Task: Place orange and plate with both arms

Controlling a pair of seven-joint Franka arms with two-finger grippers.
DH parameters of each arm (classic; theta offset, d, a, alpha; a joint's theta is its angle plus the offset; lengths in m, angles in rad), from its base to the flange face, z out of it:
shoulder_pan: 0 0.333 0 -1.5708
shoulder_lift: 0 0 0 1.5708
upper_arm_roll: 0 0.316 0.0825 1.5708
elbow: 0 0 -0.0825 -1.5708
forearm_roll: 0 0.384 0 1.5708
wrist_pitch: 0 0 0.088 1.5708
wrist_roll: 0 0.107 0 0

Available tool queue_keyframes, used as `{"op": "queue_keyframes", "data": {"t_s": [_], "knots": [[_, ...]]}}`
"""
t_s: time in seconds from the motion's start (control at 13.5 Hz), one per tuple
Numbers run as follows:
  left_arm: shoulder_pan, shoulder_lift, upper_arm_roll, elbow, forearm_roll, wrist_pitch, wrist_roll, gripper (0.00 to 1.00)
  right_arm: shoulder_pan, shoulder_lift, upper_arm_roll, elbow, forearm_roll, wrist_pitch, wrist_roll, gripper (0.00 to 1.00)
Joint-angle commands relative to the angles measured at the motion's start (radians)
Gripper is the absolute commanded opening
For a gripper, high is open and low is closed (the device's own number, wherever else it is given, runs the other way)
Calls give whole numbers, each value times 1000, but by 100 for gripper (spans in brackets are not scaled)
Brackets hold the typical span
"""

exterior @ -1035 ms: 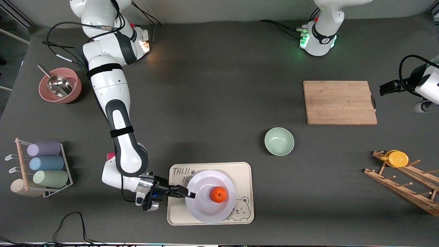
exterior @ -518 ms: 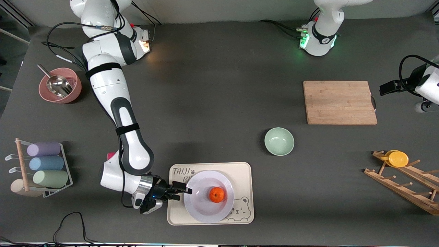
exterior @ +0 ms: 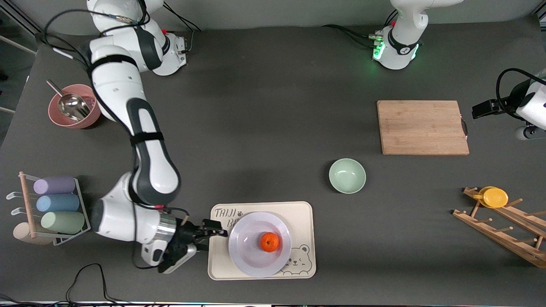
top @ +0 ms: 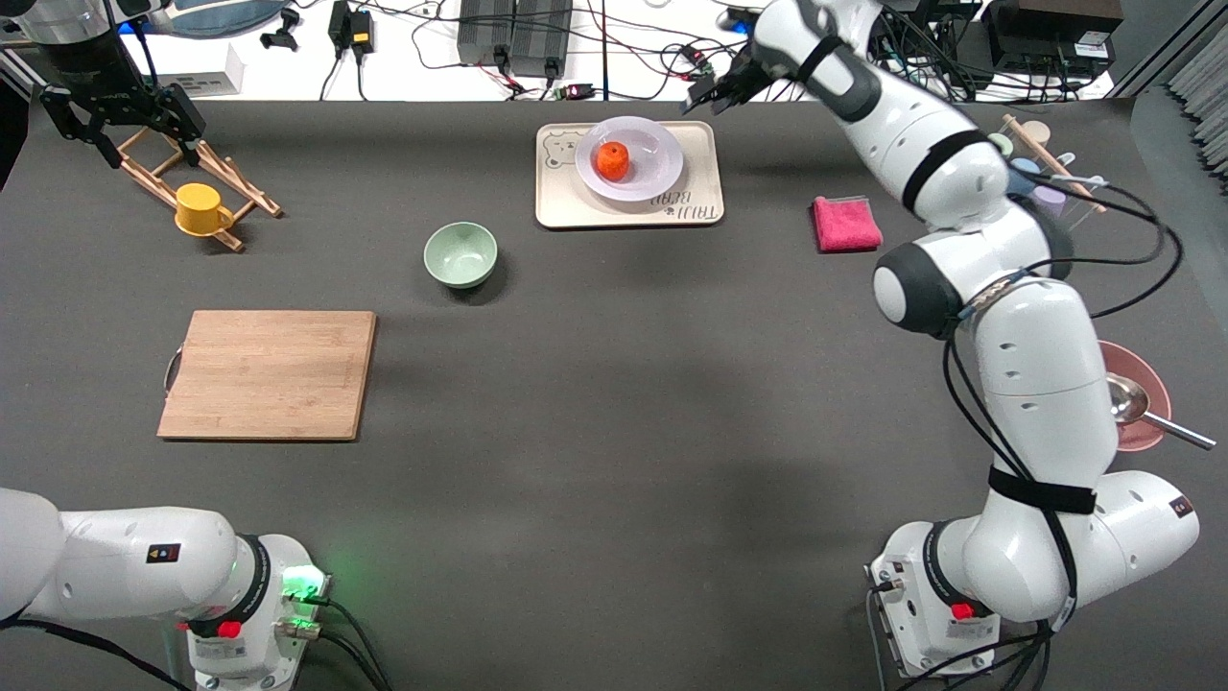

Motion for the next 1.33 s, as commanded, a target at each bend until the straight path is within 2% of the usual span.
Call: {"op": "queue_keyframes", "data": {"t_s": [0.0, 0.15, 0.3, 0.37, 0.52, 0.59, 0.74, 0.81, 0.89, 1.04, 1.11, 1.26], "knots": [[-13, -7, 11, -1, -1, -7, 9, 100, -2, -125, -53, -37, -118, -141, 41, 100], [-13, -7, 11, -3, -1, -7, 9, 100, 3, -188, -108, -45, -193, -250, 60, 100], [-13, -7, 11, -1, -1, -9, 9, 100, 0, -240, -147, -50, -218, -360, 127, 100], [-13, -7, 11, -3, -1, -10, 9, 100, 12, -275, -183, -51, -260, -416, 158, 100], [-13, -17, 11, -15, -1, -7, 9, 100, 30, -355, -193, -83, -374, -512, 240, 100], [-13, -23, 11, -24, -1, -7, 10, 100, 50, -405, -194, -121, -424, -527, 311, 100], [-13, -48, 11, -42, -1, -7, 10, 100, 61, -546, -184, -299, -513, -527, 372, 100], [-13, -62, 11, -58, -1, 0, 10, 100, 55, -609, -168, -377, -561, -516, 374, 100], [-13, -78, 11, -73, -1, 8, 10, 100, 26, -669, -121, -437, -598, -508, 380, 100], [-11, -106, 11, -105, -1, 22, 12, 100, -89, -804, 35, -592, -650, -499, 507, 100], [-11, -137, 11, -136, -1, 40, 12, 100, -139, -874, 93, -685, -655, -470, 558, 100], [-11, -212, 11, -223, -1, 80, 12, 100, -190, -1038, 158, -926, -679, -339, 567, 100]]}}
